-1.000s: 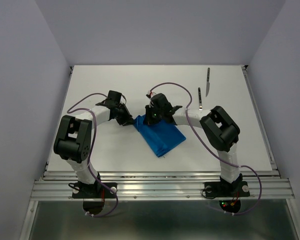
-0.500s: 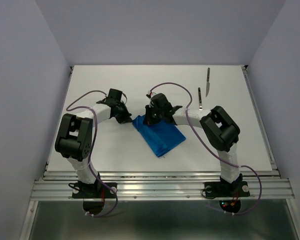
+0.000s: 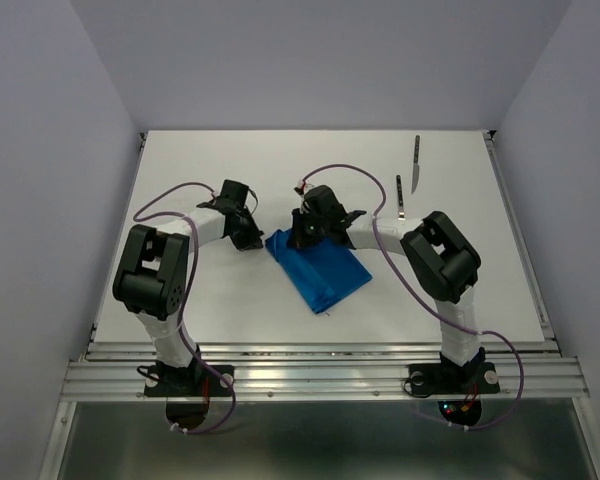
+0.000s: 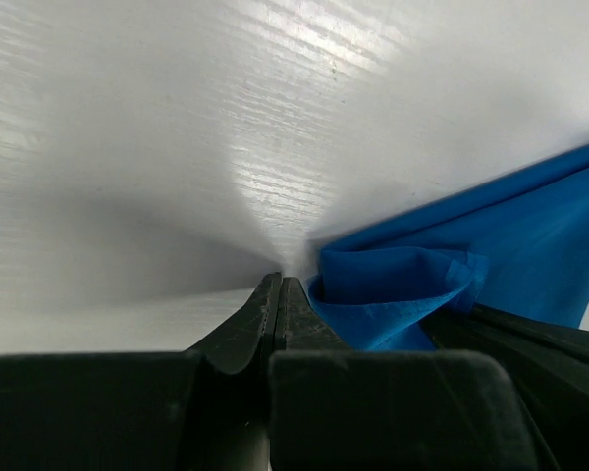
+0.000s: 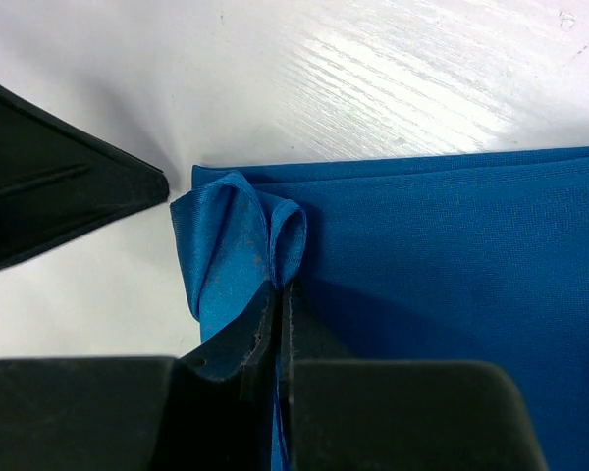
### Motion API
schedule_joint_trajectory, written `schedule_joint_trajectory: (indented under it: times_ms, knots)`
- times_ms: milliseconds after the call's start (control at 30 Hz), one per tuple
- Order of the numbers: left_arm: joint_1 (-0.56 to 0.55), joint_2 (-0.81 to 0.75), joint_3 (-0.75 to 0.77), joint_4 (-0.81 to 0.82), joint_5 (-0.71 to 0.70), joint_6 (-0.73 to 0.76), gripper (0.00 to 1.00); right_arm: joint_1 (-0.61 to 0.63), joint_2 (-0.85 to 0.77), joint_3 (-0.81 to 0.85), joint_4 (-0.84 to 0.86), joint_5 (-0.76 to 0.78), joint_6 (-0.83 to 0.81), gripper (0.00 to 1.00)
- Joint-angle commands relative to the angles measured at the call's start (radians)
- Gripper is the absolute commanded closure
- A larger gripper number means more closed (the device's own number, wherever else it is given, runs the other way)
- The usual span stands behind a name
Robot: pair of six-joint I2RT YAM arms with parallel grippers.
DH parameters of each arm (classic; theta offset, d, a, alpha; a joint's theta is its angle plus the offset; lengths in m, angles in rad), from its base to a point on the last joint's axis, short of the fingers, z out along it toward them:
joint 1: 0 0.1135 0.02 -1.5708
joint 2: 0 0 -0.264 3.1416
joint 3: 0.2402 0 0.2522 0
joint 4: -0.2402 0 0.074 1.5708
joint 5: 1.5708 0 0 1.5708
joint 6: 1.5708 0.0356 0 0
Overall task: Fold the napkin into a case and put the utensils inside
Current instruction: Fold the lower triangle-folded napkin at the center of the board.
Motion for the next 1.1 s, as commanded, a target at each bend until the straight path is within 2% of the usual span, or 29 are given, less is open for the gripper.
schedule_joint_trajectory:
  times_ms: [0, 500, 633, 833, 1000, 1067]
  knots:
    - [-0.029, 0.042, 0.020, -0.003, -0.007, 0.010, 1.00, -0.006, -0.047, -0.012, 0.056, -0.011, 0.007, 0.99]
    - [-0.048, 0.060, 0.078, -0.005, 0.013, -0.007, 1.00, -0.006, -0.052, -0.022, 0.061, -0.011, 0.007, 0.99]
    - [-0.054, 0.082, 0.097, -0.006, 0.016, -0.004, 1.00, -0.006, -0.073, -0.035, 0.058, 0.022, 0.010, 0.87]
    - [-0.063, 0.093, 0.111, -0.013, 0.013, -0.007, 1.00, -0.015, -0.076, -0.032, 0.053, 0.030, 0.006, 0.86]
    - [-0.066, 0.085, 0.118, -0.017, 0.010, -0.009, 1.00, -0.015, -0.082, -0.039, 0.050, 0.044, 0.010, 0.70]
    - [-0.068, 0.091, 0.126, -0.020, 0.012, -0.007, 1.00, -0.015, -0.101, -0.045, 0.050, 0.064, 0.009, 0.66]
